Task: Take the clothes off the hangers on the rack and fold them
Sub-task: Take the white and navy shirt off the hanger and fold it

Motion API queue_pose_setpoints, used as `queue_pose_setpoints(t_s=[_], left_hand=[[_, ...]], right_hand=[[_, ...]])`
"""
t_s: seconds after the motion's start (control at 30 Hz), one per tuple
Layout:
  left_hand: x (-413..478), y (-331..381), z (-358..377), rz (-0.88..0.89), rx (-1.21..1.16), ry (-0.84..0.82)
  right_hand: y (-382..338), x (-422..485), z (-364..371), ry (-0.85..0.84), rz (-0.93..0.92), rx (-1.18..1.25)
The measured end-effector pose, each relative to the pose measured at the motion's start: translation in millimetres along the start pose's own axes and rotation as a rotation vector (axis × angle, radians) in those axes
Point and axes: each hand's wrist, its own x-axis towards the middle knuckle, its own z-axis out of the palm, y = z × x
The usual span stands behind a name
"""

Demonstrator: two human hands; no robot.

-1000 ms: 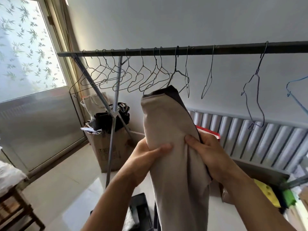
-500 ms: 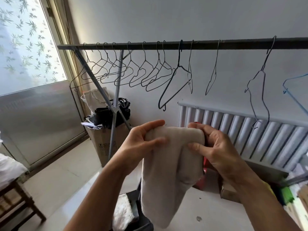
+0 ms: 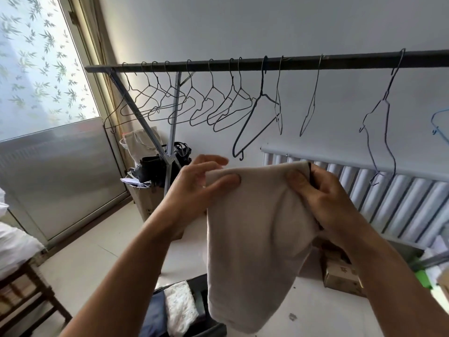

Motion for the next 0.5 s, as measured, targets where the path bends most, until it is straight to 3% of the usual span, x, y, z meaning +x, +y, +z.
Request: queue_pose_setpoints(t_s=[0.07,0.13,0.27,0.37,0.5], left_hand=[[-1.7,-4.6,6.5,-0.100,-0.309,0.007],[-4.7,-13.4,10.9,-0.160,-0.456,-0.024],[-19.1,-31.8,19.1,-0.231,-0.440,-0.168],[-23.6,-33.6,23.5,-0.302,-0.422,-0.107],[-23.4,-23.6,27.7,-0.307,-0.416,-0.006]], right_hand=[[-1.1,6.9,6.1,0.034,-0.032,-0.018],[-3.4,15.3,9.7,0.062,-0.053,-0.031],[-12.0,30.5,5.1,0.120,-0.018,0.027],[-14.8,37.5,-0.2,0.127,0.109,0.093],[-1.9,24.6,-10.0,-0.035,0.311,0.555]])
